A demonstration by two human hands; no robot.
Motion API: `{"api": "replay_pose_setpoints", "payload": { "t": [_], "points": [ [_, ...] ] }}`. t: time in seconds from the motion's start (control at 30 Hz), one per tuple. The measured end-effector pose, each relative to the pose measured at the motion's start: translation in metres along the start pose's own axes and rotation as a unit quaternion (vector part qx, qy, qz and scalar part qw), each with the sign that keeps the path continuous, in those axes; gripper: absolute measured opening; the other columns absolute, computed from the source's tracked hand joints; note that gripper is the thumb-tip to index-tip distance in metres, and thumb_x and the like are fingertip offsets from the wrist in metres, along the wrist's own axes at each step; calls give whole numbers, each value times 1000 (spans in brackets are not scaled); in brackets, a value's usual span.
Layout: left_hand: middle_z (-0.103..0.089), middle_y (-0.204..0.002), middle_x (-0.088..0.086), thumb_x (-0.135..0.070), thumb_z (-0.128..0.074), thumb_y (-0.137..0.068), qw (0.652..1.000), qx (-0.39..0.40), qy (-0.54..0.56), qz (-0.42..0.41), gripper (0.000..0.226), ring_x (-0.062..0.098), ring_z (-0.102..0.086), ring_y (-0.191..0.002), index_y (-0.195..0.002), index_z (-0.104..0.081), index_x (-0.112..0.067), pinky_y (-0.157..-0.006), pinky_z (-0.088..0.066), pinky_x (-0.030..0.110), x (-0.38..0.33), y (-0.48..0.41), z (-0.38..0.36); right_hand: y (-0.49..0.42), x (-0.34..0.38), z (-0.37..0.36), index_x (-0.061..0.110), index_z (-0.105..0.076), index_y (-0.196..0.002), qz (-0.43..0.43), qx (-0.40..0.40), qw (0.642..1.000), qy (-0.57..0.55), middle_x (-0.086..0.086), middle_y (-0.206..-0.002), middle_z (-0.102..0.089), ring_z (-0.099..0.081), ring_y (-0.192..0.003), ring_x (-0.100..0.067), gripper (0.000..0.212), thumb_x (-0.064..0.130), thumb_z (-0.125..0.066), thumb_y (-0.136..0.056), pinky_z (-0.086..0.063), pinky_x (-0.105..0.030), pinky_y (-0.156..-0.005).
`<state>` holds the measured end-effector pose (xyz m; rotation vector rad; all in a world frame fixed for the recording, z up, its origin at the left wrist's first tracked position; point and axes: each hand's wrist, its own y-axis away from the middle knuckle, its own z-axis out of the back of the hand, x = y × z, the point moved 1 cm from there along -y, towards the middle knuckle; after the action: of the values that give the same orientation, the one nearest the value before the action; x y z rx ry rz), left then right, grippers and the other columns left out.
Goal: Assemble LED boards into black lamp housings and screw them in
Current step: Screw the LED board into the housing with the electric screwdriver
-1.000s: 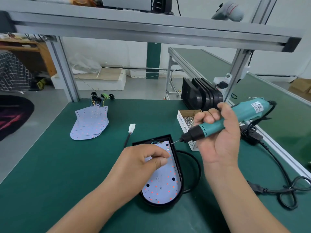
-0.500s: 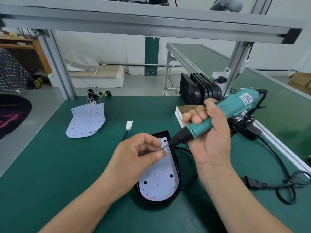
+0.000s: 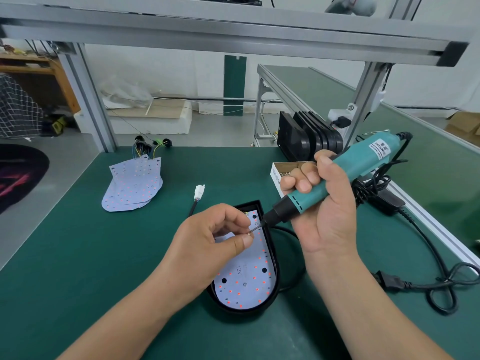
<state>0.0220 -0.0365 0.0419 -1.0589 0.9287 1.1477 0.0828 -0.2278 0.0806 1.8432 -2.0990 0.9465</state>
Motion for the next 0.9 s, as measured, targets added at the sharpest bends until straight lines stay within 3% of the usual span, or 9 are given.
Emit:
{"api": "replay_pose_setpoints", "payload": {
  "t": [0.1,0.33,0.47,0.57,0.9],
  "points": [
    [-78,-97,-11,-34,-80,-79,1000,-1,-16,-1,21,7,-73,-94,-99,-74,-39,-86,-54,33,1,0,0,0,-1,0,20,-60,-96,-4,5,1000,1,5,-69,-45,-46,-59,-11,10,13,-57,-102,-52,-31,-68],
    [-78,-97,-14,-37,-79,-80,999,-9,-38,8,22,9,-73,-93,-100,-73,-41,-69,-60,34,2,1,1,2,-1,-3,21,-61,-97,-4,23,999,26,5,-69,-45,-46,-59,-11,13,11,-54,-102,-52,-31,-69],
    [-78,-96,-14,-30,-83,-83,999,-21,-50,8,22,11,-73,-91,-99,-73,-41,-69,-60,36,3,2,1,4,0,-6,21,-60,-98,3,37,998,54,4,-70,-43,-45,-59,-12,13,10,-53,-101,-51,-32,-68],
    [-78,-96,-16,-20,-85,-88,997,-30,-68,5,28,6,-72,-95,-101,-73,-41,-79,-49,28,6,2,1,5,1,-9,20,-59,-100,4,51,996,68,3,-70,-42,-45,-60,-13,12,9,-53,-101,-51,-33,-69],
    [-77,-95,-19,-20,-85,-87,996,-47,-77,1,31,1,-69,-90,-100,-72,-44,-76,-47,24,3,4,0,6,1,-10,17,-57,-105,15,79,993,91,1,-71,-43,-47,-60,-15,10,11,-61,-97,-52,-36,-72]
  ]
}}
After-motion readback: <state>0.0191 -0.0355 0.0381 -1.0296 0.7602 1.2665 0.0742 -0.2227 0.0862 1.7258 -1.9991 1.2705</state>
